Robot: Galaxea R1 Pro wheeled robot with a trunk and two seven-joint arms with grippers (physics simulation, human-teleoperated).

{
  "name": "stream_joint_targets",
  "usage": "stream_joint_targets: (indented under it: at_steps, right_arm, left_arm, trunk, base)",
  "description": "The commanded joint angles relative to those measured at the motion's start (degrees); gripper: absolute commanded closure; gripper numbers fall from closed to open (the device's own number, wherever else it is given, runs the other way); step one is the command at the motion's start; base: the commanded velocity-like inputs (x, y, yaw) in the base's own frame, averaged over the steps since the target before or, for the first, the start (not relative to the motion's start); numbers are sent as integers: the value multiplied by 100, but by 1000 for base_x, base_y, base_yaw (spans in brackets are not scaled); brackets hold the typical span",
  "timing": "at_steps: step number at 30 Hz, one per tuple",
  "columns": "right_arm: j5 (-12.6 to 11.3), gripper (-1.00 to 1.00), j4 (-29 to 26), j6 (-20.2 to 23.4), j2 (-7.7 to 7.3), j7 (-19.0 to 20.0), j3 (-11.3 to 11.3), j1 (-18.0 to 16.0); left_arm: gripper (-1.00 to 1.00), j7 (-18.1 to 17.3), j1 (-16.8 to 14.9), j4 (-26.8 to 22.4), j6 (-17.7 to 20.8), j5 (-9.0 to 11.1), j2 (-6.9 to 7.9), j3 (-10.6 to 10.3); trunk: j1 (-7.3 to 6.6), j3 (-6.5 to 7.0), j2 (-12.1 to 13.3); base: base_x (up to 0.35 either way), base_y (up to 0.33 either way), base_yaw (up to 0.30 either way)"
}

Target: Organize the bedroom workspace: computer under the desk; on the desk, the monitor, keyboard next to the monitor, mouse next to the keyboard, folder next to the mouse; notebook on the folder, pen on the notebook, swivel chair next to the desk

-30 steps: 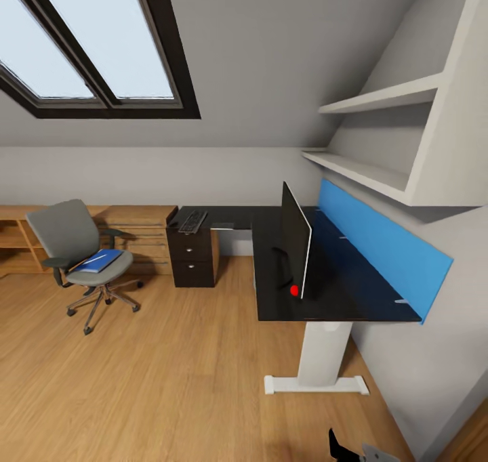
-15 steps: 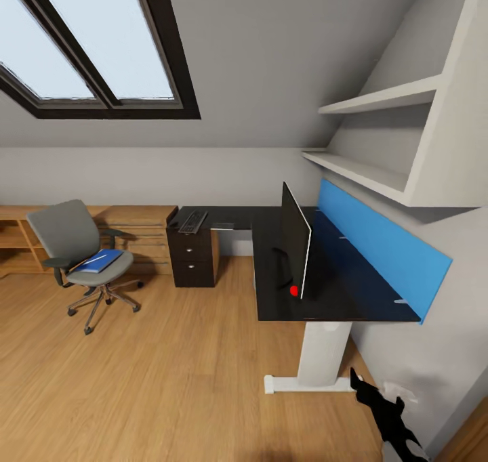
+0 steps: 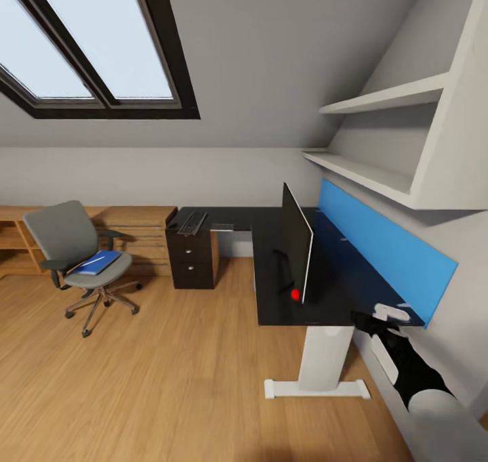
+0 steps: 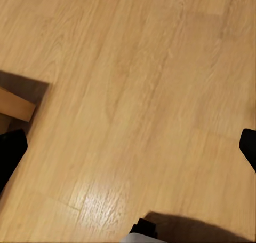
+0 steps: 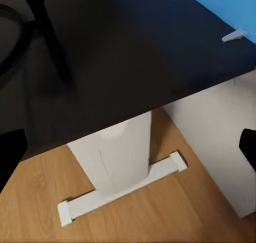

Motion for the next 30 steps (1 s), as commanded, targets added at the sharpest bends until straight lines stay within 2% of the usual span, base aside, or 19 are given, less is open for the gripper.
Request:
stream_joint_targets:
  at_steps: [1,2,3,6,8,13,14,17,30]
  right_arm:
    - [-37,-100,44,-13,5,-6,2,-30]
    - [22,-100,492,-496,262,124,8,-107]
    - [41,-100,718,-757,385,152,12,-121]
    - [70,-100,1135,-1222,517,186,19,-135]
    - [91,-100,1297,-1424,551,204,21,-140]
    - [111,-100,1396,-1575,491,221,23,-143]
    - [115,-100,1419,-1614,429,226,22,-144]
    - [121,-100,1444,-1646,368,232,16,-144]
    - [120,-100,1461,-1654,252,233,7,-145]
  left_arm:
    - [-100,36,-5,5,-36,63,5,-43]
    - [-100,32,-5,8,-30,68,3,-42]
    - [-100,31,-6,8,-34,67,-4,-41]
    - [-100,35,-6,11,-41,68,-13,-31]
    - [-100,35,-6,27,-47,75,-14,-14]
    - [-100,37,-6,70,-83,80,-12,3]
    - [-100,36,-6,112,-185,76,-11,3]
    - [-100,31,-6,238,-455,60,-14,-18]
    - [-100,38,-6,351,-544,47,-19,-40]
  trunk:
    - [5,-5,-6]
    - [5,-5,-6]
    - [5,-5,-6]
    - [5,-5,-6]
    - [5,-5,-6]
    - [5,-5,-6]
    - [5,-5,-6]
    - [5,-5,-6]
    - [5,-5,-6]
  base:
    - [274,0,0]
    - [305,0,0]
    - [311,0,0]
    - [315,0,0]
    - [320,15,0]
    - [322,46,0]
    - [323,29,0]
    - [324,-9,0]
    - [290,-132,0]
